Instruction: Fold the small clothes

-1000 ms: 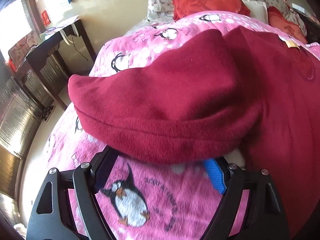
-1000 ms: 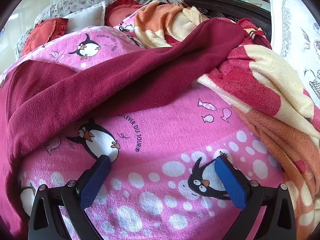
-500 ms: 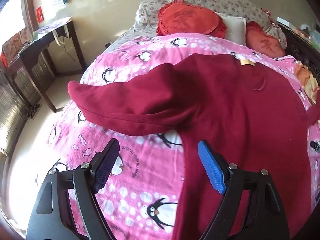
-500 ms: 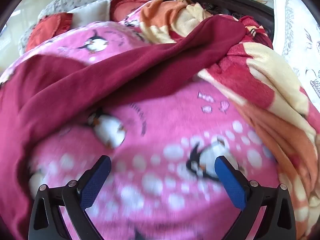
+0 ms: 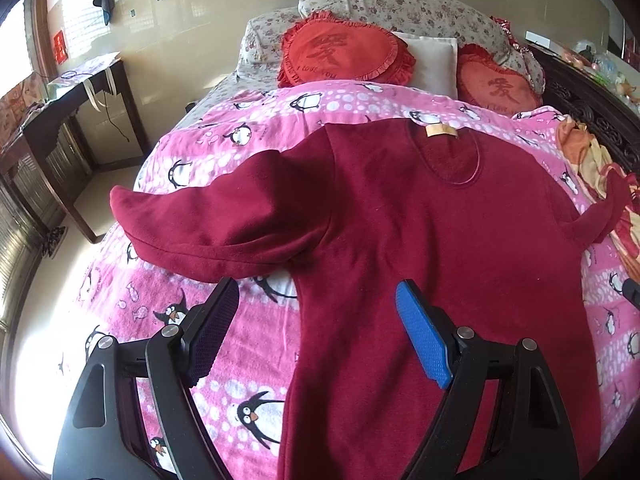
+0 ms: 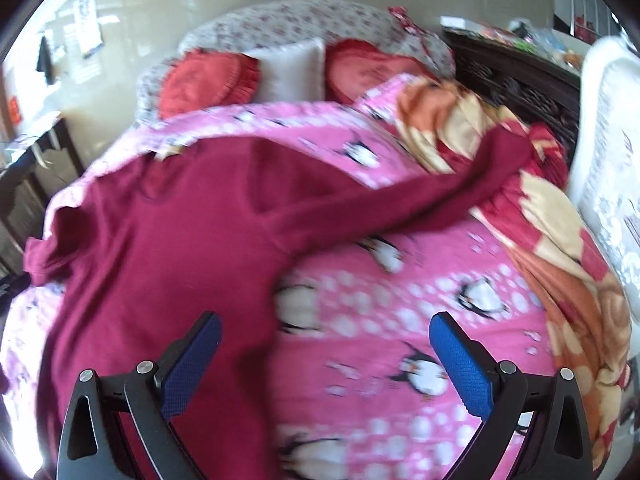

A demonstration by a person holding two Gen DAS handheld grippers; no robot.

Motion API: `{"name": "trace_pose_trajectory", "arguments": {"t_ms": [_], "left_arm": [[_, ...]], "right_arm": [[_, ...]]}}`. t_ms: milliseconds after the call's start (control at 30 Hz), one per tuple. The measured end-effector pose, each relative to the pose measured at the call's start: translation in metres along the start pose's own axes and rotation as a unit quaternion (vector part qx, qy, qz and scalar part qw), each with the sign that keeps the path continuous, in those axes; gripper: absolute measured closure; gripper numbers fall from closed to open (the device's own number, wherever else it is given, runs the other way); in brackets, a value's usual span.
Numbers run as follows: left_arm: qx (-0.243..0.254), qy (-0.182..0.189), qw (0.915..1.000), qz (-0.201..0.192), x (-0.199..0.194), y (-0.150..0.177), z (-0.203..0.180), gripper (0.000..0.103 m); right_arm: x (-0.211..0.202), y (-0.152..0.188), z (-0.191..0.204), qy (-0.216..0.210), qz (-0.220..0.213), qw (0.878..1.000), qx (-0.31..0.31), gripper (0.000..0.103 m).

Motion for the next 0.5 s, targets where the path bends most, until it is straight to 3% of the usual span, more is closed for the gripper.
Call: {"name": "trace_pose_trajectory", "arguments": {"t_ms": [167, 500], "left_arm": [[0.003, 0.007, 1.0000, -0.003, -0.003, -0.003, -0.008, 0.022], [-0.001, 0.013, 0.9999, 0.007, 0.006, -0.003, -0.013, 0.022]], "right_arm": [[-0.004, -0.030, 0.043, -0.009, -0.013, 0.999, -0.038, 0.000], [-0.004, -0.052, 0.083, -0.034, -0.024, 0.998, -0.050, 0.000]]}}
Point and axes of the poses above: each gripper's, at about its wrist camera, not at the fingertips, and x roughly the way its jaws point, z to its left, y to its underside, the point moved 5 cm from there along x, roughly the way its jaws point, and after that the axes turned 14 degrees about -x, right-handed, at the moved point
